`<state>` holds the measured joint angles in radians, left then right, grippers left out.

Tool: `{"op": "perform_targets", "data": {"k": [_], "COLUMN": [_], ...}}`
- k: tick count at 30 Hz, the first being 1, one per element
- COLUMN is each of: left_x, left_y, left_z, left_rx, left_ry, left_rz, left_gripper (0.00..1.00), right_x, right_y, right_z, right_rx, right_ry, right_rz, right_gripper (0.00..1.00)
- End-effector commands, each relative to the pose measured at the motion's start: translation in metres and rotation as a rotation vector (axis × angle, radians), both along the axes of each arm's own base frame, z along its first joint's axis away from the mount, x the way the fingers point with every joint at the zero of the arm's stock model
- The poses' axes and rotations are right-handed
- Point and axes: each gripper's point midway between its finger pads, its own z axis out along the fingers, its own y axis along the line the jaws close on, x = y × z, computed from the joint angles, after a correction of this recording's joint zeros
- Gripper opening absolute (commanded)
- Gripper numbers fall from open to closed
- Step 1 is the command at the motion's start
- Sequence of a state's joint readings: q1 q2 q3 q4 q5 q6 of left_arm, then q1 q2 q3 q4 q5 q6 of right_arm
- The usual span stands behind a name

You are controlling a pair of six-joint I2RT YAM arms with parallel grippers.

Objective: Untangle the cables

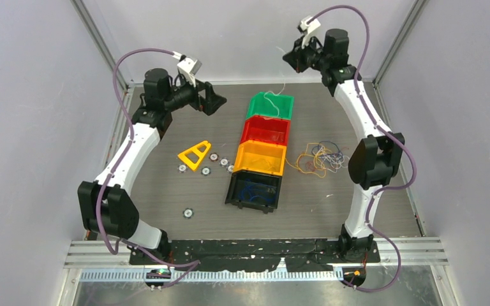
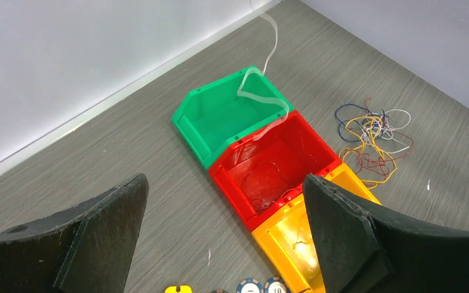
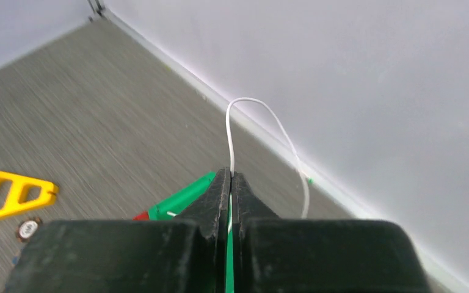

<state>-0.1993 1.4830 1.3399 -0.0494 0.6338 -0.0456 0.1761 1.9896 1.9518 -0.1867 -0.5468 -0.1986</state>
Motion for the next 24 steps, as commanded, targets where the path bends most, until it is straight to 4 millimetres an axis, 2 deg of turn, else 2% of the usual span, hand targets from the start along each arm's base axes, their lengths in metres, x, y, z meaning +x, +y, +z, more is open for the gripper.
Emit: {"op": "perform_targets", "data": {"k": [1, 6, 11, 16, 19, 22, 23, 24], "left_x": [0.008, 0.014, 0.014, 0.010, 0.008, 0.007, 0.006, 0.006], "left_y": [-0.002, -0.006, -0.007, -0.003, 0.003, 0.009, 0.010, 0.011], "left_z": [0.020, 0.026, 0.027, 0.024, 0.022, 0.020, 0.018, 0.018], "left_rx": [-0.031, -0.053, -0.051, -0.044, -0.033, -0.032, -0.031, -0.031], "left_ry": [-0.048, -0.056, -0.061, -0.056, -0.058, -0.055, -0.052, -0.051], "left_rz": [-0.016, -0.029, -0.036, -0.030, -0.021, -0.009, -0.008, -0.004], "left_gripper": [0.99, 0.99, 0.99, 0.99, 0.99, 0.99, 0.99, 0.99], "right_x": [-0.030, -0.027, -0.008, 0.003, -0.001, -0.004, -0.005, -0.006], "right_y": [0.005, 0.004, 0.004, 0.016, 0.023, 0.033, 0.035, 0.040], "right_z": [0.092, 0.072, 0.033, -0.028, -0.063, -0.098, -0.099, -0.114], "right_rx": [0.093, 0.050, -0.031, -0.136, -0.173, -0.151, -0.137, -0.104], "right_ry": [-0.144, -0.117, -0.104, -0.053, 0.025, 0.146, 0.178, 0.245], "right_rz": [0.067, 0.063, 0.033, 0.067, 0.107, 0.147, 0.149, 0.151], "right_gripper": [0.05, 0.05, 0.05, 0.05, 0.05, 0.05, 0.05, 0.05]}}
